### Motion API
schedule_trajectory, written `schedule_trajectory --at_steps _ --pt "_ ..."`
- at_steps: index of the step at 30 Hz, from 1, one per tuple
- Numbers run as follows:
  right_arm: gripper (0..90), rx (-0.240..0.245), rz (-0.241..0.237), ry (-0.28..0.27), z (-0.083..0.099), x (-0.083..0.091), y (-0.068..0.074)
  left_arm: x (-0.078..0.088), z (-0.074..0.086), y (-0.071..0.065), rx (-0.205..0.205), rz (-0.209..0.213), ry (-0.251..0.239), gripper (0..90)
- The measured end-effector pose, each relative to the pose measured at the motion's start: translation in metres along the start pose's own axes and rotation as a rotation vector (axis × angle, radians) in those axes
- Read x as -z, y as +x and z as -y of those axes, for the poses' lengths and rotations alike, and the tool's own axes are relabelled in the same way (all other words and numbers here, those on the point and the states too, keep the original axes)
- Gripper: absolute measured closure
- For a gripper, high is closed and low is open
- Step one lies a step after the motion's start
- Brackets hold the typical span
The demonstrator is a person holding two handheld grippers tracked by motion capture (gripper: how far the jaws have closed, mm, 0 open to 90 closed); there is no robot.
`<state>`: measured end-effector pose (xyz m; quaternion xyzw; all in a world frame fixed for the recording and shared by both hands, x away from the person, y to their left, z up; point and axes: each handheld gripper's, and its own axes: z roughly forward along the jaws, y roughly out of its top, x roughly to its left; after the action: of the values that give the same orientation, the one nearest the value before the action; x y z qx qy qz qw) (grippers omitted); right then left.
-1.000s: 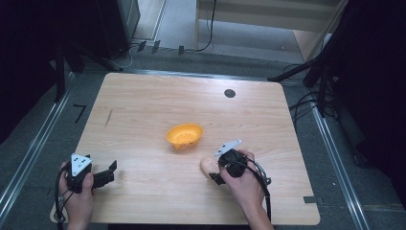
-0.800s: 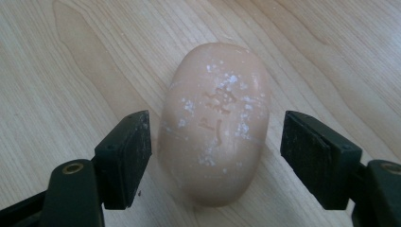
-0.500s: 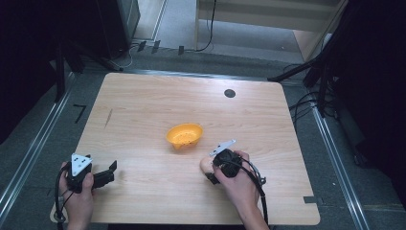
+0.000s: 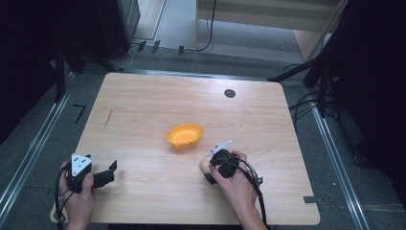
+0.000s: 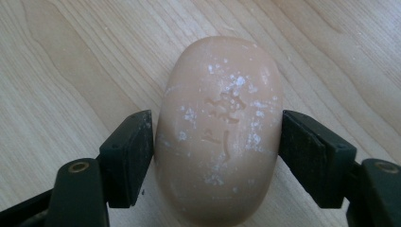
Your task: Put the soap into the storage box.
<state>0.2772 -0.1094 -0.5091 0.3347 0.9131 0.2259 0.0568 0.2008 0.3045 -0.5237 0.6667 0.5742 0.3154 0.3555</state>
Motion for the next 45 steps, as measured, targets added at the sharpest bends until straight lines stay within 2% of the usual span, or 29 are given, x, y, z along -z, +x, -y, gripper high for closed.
schedule_trajectory --at_steps 7,22,23,45 --pt "28.2 0.006 0.024 0.018 -0.0002 -0.0052 0.0028 0.0000 0.0001 0.0001 -0.001 0.004 -0.001 6.5" --pt "25.1 0.020 0.008 0.035 -0.0019 -0.0078 0.0010 0.0000 0.0001 -0.0003 -0.002 0.004 -0.001 6.5" --pt "30.4 0.028 0.002 0.031 -0.0020 -0.0064 0.0010 0.0000 0.0001 0.0001 -0.001 0.005 -0.001 6.6" --pt "31.8 0.114 -0.037 0.043 0.0004 -0.0038 -0.0055 -0.0001 0.0000 0.0012 0.007 0.013 -0.001 6.7"
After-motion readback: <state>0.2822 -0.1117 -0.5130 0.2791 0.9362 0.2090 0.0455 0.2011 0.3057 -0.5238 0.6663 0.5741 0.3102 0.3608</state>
